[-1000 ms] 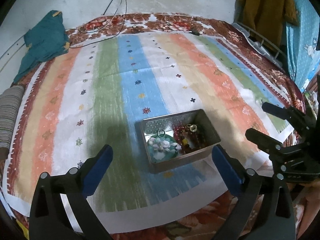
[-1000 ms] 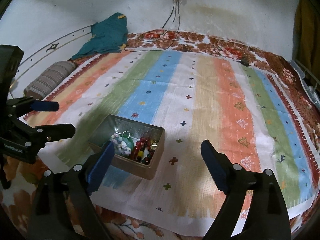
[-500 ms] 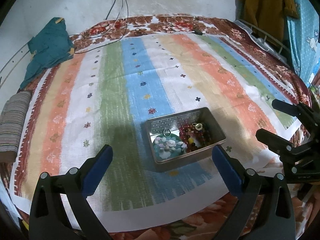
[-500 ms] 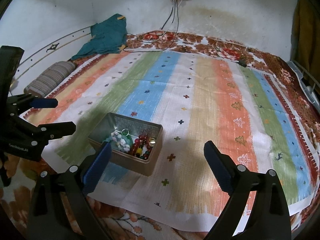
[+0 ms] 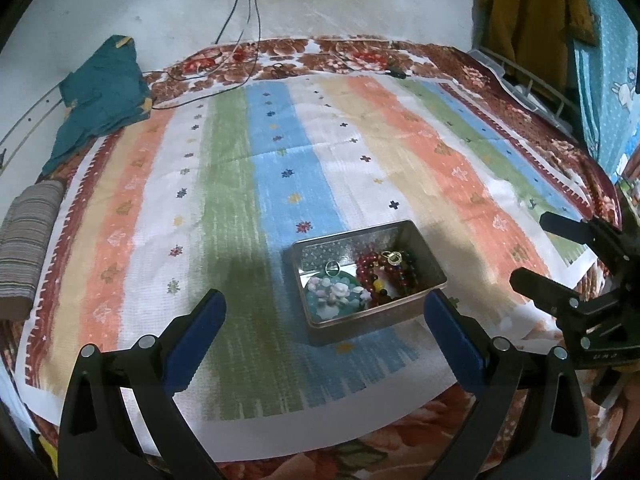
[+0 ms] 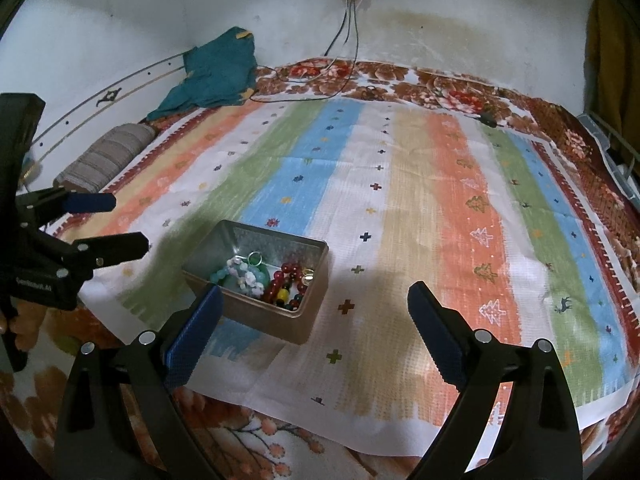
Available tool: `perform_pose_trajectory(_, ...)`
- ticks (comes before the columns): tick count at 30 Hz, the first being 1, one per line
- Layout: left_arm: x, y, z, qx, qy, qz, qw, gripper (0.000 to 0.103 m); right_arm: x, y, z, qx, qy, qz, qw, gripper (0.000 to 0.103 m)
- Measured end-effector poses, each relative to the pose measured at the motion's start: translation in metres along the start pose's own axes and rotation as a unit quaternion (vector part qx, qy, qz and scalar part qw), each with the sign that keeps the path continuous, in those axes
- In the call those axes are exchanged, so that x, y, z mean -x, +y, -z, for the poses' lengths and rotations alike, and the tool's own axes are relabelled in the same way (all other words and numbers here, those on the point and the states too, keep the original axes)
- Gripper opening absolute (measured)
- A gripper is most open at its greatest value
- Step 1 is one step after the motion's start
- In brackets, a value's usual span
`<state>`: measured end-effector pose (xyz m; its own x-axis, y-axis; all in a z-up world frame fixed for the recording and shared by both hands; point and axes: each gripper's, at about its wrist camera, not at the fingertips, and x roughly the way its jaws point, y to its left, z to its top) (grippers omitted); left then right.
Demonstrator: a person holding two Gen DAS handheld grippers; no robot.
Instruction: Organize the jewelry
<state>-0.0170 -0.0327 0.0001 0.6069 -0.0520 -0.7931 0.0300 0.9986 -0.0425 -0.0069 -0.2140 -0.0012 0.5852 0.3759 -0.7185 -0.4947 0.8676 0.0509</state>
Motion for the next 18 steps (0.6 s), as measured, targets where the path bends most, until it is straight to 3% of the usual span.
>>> perform_pose_trajectory(18,-0.0011,-0.0062,0.0033,-0.019,0.000,0.002,0.9998,0.097,-0.0031,0.0015,0.0014,0.007,0.009,0.001,1.000,0.094)
